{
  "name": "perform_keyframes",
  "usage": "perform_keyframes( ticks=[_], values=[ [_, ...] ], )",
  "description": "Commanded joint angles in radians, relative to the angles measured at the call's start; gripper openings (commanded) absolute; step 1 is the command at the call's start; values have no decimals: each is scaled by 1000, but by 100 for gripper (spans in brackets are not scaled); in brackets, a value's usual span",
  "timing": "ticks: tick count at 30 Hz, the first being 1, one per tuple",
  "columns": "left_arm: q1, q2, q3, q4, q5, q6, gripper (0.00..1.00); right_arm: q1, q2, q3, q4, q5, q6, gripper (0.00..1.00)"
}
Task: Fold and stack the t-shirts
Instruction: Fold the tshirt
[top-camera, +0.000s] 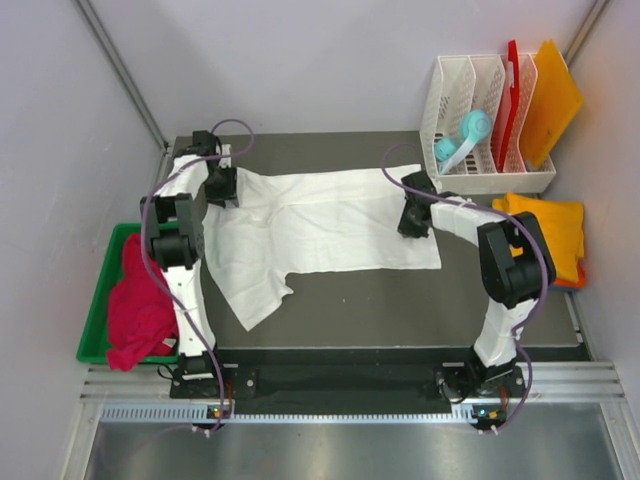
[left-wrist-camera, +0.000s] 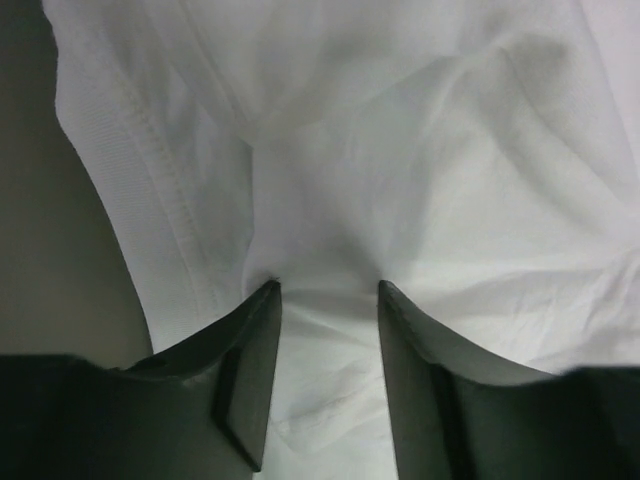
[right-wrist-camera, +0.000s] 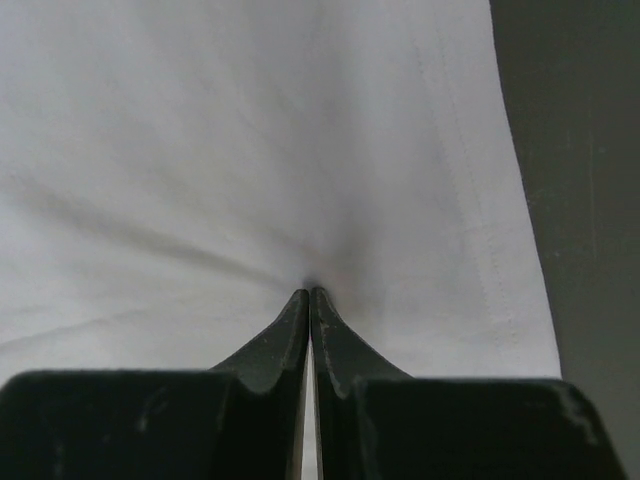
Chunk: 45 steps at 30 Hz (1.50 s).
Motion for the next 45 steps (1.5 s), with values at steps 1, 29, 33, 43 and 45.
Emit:
perform_keyframes(
  ticks=[1,29,33,43,45],
  values=[
    [31,-188,-127,56,102,44,57,-12,-99,-32,-7,42,-93,8],
    [30,-1032,-836,38,258,131,97,400,-795,-542,-11,412,321,40],
    [27,-1041,-836,-51,337,133,97,500,-736,-529,137,392,308,45],
    [13,-1114,-944,-42,278,133,94,605,-488,-322,-6,449,316,40],
    [13,-1109,-939,-47,283,118,95,596,-532,-372,57,438,319,41]
  ],
)
